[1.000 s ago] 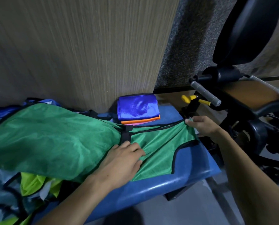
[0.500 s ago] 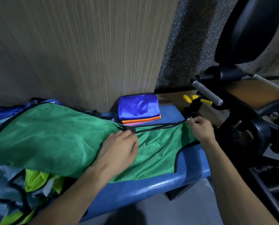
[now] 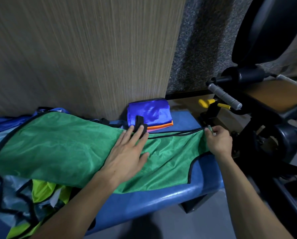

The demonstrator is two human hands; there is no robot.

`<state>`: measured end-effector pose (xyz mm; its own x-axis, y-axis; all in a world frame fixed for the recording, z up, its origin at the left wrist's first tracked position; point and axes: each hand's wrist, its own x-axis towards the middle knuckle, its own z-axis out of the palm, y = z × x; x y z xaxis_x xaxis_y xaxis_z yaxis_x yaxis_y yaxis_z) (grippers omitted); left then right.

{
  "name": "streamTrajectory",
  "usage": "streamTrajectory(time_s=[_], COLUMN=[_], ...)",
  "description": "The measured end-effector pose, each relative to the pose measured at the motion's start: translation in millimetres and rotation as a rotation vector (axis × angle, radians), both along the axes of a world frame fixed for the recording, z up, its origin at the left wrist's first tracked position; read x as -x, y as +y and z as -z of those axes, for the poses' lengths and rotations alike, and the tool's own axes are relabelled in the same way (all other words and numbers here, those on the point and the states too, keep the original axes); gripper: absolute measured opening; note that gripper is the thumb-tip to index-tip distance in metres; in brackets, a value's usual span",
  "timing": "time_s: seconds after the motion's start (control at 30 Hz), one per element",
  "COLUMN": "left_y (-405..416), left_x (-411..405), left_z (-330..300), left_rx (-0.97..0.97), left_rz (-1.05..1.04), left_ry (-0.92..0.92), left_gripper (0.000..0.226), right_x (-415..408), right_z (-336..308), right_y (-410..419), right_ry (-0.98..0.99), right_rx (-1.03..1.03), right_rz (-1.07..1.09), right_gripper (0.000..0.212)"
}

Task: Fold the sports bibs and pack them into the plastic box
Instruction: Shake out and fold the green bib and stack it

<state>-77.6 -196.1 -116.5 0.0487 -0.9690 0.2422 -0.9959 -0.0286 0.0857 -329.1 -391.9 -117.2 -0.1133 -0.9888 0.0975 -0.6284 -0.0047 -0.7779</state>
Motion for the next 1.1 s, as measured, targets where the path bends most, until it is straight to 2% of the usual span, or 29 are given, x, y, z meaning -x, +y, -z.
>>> streamTrajectory(time_s=[0.1,0.17,0.2,0.23,0.33,0.4,0.47,0.6,0.67,0.73,0.83,0.9,0.93,1.0,1.1], left_y=[-3.6,1.2,5.6,11.0,23.7,26.9,25.2,17.5,19.0,27.3,35.5,29.5,25.4,19.1,14.3], left_x=[7.3,17.3,24.1,31.8,56.7,71.1,81.1,87.9,94.4,109.2,131.4,135.0,132.0,119.0,99.9], left_z=[-0.2,-4.7,-6.9,-8.4,-6.0,1.9,7.2,14.1,11.6,1.9,-12.3,-13.8,-12.3,-4.2,6.1], left_rx=[0.061,0.140,0.120,0.082,0.015,0.001,0.040,0.130,0.164,0.203,0.080,-0.054,-0.100,-0.154,-0.090], left_rz=[0.037,0.176,0.246,0.311,0.439,0.427,0.363,0.325,0.334,0.375,0.475,0.482,0.450,0.356,0.271], left_ry=[-0.028,0.074,0.120,0.120,-0.029,-0.110,-0.116,-0.169,-0.110,0.102,0.409,0.499,0.482,0.320,0.096], left_gripper=[0.060,0.037,0.030,0.033,0.048,0.053,0.051,0.013,0.011,0.003,0.016,0.024,0.030,0.044,0.057], right_x=[-0.5,0.7,2.8,5.8,17.1,20.9,19.7,17.4,24.3,35.7,56.5,68.7,73.9,84.2,97.0], right_z=[0.8,-2.1,-3.1,-4.9,-7.3,-8.9,-9.5,-11.3,-13.2,-17.2,-13.7,-13.1,-13.4,-15.3,-15.9], right_y=[0.5,-0.8,-3.3,-5.3,-10.6,-7.7,-2.2,8.1,10.7,14.7,18.0,22.4,24.1,28.0,30.0], right_ry=[0.031,0.046,0.038,0.026,-0.070,-0.150,-0.183,-0.242,-0.256,-0.256,-0.133,-0.047,-0.022,0.007,0.007], right_rx=[0.015,-0.039,-0.084,-0.132,-0.268,-0.308,-0.304,-0.233,-0.189,-0.158,-0.070,-0.048,-0.049,-0.056,-0.026], right_rz=[0.002,-0.045,-0.064,-0.078,-0.071,-0.055,-0.042,-0.053,-0.055,-0.024,0.056,0.082,0.086,0.103,0.131], right_gripper=[0.031,0.036,0.037,0.041,0.048,0.053,0.047,0.040,0.039,0.028,0.024,0.025,0.024,0.022,0.024])
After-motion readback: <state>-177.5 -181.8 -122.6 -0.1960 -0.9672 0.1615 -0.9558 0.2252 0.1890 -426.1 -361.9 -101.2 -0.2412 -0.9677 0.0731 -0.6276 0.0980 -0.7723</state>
